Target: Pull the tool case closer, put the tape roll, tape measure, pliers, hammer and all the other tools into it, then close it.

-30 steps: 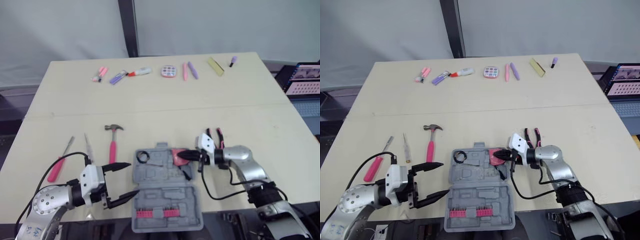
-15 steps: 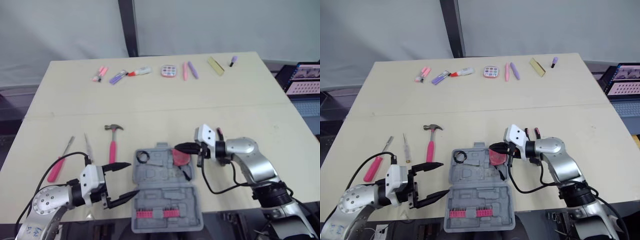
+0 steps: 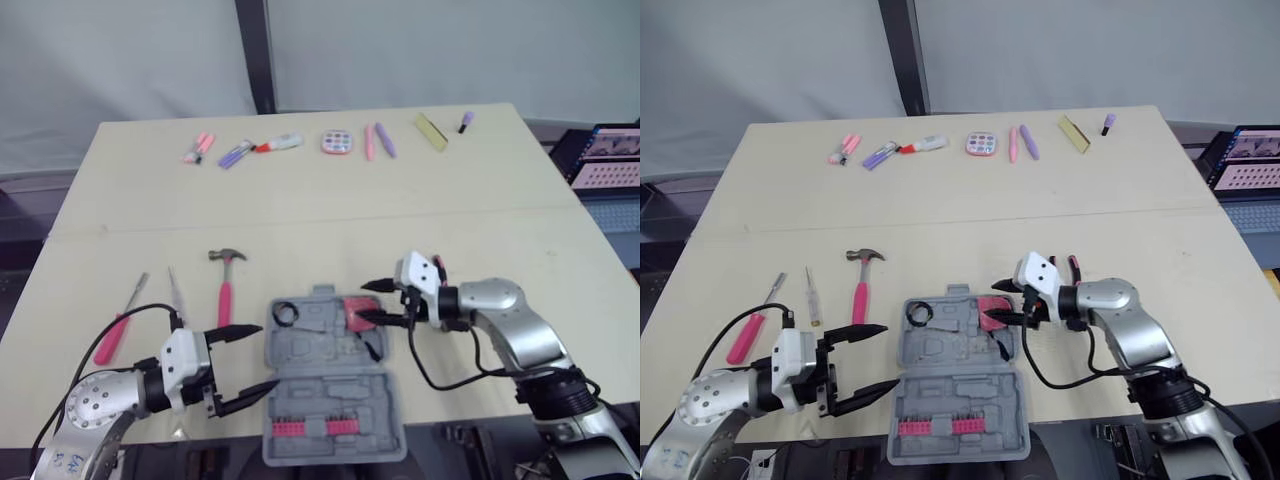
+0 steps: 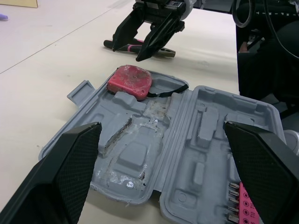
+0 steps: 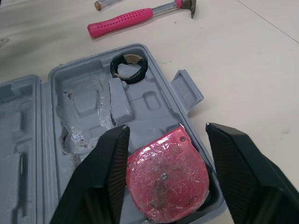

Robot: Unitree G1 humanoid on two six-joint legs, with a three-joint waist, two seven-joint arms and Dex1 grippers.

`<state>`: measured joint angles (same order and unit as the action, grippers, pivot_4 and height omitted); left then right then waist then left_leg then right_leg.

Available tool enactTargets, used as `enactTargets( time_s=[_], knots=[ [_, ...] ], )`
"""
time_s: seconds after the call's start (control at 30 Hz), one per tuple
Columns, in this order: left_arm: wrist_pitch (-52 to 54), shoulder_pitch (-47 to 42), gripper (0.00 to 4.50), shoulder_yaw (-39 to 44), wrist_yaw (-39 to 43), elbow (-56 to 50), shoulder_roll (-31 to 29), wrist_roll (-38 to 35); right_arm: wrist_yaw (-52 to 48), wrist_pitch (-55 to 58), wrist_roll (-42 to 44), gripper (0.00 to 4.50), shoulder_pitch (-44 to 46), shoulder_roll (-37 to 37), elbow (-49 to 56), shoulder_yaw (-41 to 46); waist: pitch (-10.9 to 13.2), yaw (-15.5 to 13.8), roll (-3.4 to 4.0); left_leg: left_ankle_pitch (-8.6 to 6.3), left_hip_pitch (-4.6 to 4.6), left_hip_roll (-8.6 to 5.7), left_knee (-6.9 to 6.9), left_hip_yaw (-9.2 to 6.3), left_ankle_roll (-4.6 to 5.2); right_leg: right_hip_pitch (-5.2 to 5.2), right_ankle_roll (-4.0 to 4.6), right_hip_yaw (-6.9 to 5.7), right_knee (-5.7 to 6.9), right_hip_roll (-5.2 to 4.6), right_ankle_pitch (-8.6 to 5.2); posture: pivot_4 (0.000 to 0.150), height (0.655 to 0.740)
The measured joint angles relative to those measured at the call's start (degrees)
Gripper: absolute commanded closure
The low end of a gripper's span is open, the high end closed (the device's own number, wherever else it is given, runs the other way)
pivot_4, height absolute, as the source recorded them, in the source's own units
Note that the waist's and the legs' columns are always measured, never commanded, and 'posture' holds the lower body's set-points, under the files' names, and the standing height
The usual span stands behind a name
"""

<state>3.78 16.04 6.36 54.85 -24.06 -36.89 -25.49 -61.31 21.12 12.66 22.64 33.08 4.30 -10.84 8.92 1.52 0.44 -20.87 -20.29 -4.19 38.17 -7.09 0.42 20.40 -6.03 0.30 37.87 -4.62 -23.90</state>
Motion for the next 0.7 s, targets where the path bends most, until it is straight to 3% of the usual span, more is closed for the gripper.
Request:
enactTargets(
  time_s=[0.1,0.13,0.2,0.3,0.7],
  knots=[
    [0.00,0.00,0.00,-0.08,0.00,0.00,0.00,0.00,0.09,-0.09,-0.01,1.78,-0.50,0.07,0.06,0.00,0.00,-0.05,0.00,0.00,0.00,0.00,0.00,0.00,0.00,0.00,0.00,0.00,0.00,0.00,0.00,0.150,0.7400],
    [0.00,0.00,0.00,-0.10,0.00,0.00,0.00,0.00,0.10,-0.20,-0.04,2.01,-0.80,0.11,0.06,0.00,0.00,-0.06,0.00,0.00,0.00,0.00,0.00,0.00,0.00,0.00,0.00,0.00,0.00,0.00,0.00,0.150,0.7400],
    [0.01,0.00,0.00,-0.14,0.00,0.00,0.00,0.00,0.10,-0.95,-0.08,2.60,-1.15,0.13,0.06,0.00,0.00,-0.02,0.00,0.00,-0.01,0.00,0.00,0.01,0.00,0.00,0.00,0.00,0.00,0.00,0.00,0.150,0.7400],
    [0.03,-0.01,0.00,-0.24,-0.01,0.00,0.00,0.00,0.32,-1.46,-0.42,4.04,-1.14,0.12,0.06,0.00,0.00,0.00,0.00,0.00,0.00,0.00,-0.01,0.01,0.00,0.00,0.00,0.00,0.00,0.00,0.00,0.150,0.7400],
    [0.10,-0.01,0.00,-0.64,-0.17,0.00,0.01,0.00,0.65,-4.89,-1.06,4.04,-1.56,0.14,-1.88,-0.06,0.00,-0.01,0.00,0.00,0.00,0.00,0.00,0.01,0.00,-0.01,0.00,0.00,-0.01,0.00,0.00,0.150,0.7400]
  ],
)
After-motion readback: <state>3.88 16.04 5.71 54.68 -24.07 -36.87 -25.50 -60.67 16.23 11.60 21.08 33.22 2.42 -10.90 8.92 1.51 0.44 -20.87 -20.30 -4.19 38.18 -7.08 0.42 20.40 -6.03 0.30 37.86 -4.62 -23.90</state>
